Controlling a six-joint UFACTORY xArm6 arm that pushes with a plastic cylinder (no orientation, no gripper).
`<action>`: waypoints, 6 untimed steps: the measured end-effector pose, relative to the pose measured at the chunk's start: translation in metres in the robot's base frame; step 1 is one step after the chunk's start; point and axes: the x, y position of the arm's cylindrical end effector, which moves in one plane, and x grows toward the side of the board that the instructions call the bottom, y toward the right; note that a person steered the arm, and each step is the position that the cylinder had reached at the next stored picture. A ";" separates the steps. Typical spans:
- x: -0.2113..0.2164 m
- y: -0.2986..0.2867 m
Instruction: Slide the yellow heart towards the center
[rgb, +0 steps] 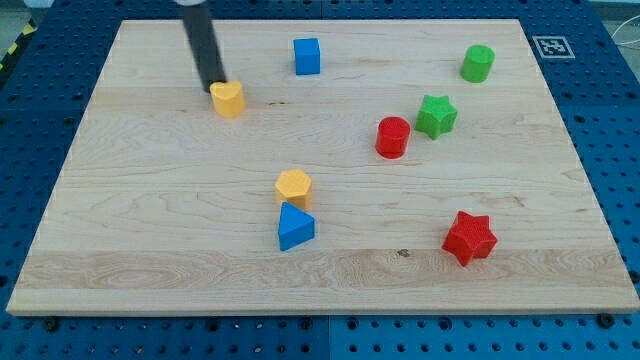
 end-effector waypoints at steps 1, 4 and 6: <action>0.015 0.046; 0.008 -0.073; 0.039 -0.042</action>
